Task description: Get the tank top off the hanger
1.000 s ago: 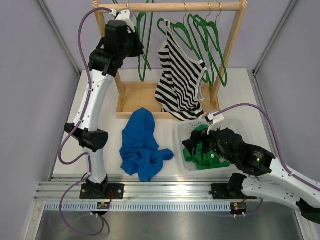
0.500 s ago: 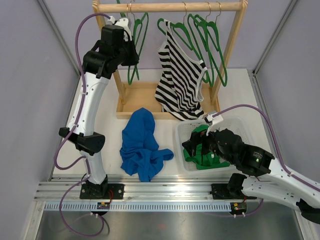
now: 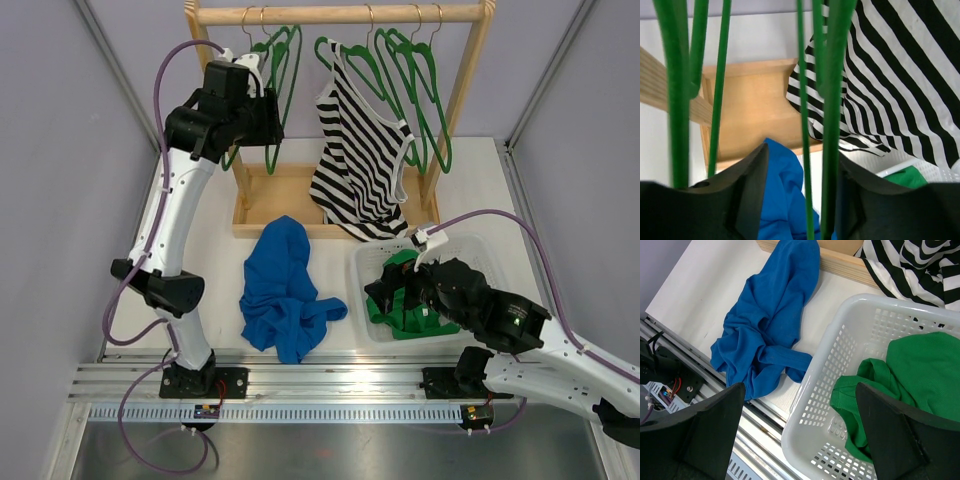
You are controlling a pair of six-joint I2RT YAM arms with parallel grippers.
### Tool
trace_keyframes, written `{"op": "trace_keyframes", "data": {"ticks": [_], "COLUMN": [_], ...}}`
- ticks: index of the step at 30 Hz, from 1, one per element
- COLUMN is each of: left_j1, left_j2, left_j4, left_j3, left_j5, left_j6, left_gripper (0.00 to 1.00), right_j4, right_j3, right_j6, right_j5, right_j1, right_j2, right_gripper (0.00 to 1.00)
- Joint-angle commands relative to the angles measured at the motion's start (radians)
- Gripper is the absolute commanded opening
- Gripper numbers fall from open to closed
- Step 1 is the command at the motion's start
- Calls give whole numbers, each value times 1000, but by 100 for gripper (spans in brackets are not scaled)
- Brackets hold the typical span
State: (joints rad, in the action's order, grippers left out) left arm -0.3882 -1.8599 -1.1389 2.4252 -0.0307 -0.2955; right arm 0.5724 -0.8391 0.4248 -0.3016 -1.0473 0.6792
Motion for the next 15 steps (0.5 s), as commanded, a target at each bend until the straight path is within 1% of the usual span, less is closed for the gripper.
{"op": "trace_keyframes", "data": {"ticks": [1, 2, 3, 6, 7, 8, 9, 11, 12, 13, 14, 15], "left_j1": [5, 5, 2, -1, -3, -1, -3, -3, -5, -5, -5, -5], "left_j2": [126, 166, 183, 272, 301, 326, 376, 424, 453, 508, 543, 574], "left_j4": [86, 94, 100, 125, 145, 151, 159, 165, 171, 183, 189, 200], "left_j3": [-61, -78, -113, -178, -230, -253, -274, -339, -369, -399, -470, -509], "left_j5": [25, 26, 25, 25, 22, 20, 18, 14, 11, 5, -1, -12], "left_j6": [-2, -2, -1, 6, 9, 12, 13, 18, 18, 16, 13, 9], "left_gripper": [54, 60, 63, 68, 70, 80, 99, 99, 99, 99, 99, 99], "right_j4": [-40, -46, -57, -92, -100, -109, -132, -164, -196, -213, -227, -245], "right_j3": [-8, -6, -6, -3, -2, -2, -2, -6, -6, -14, -20, -28], "right_j6": [5, 2, 0, -9, -14, -26, -34, -46, -50, -54, -63, -69], "right_j5": [-1, 1, 13, 39, 48, 61, 103, 153, 209, 235, 257, 284], "right_j1": [-3, -5, -3, -5, -3, -3, -5, -5, -3, -5, -5, -5], "right_j2": [6, 13, 16, 52, 65, 75, 86, 129, 149, 192, 221, 288], "right_gripper": [99, 99, 99, 100, 100, 99, 100, 100, 99, 100, 100, 100]}}
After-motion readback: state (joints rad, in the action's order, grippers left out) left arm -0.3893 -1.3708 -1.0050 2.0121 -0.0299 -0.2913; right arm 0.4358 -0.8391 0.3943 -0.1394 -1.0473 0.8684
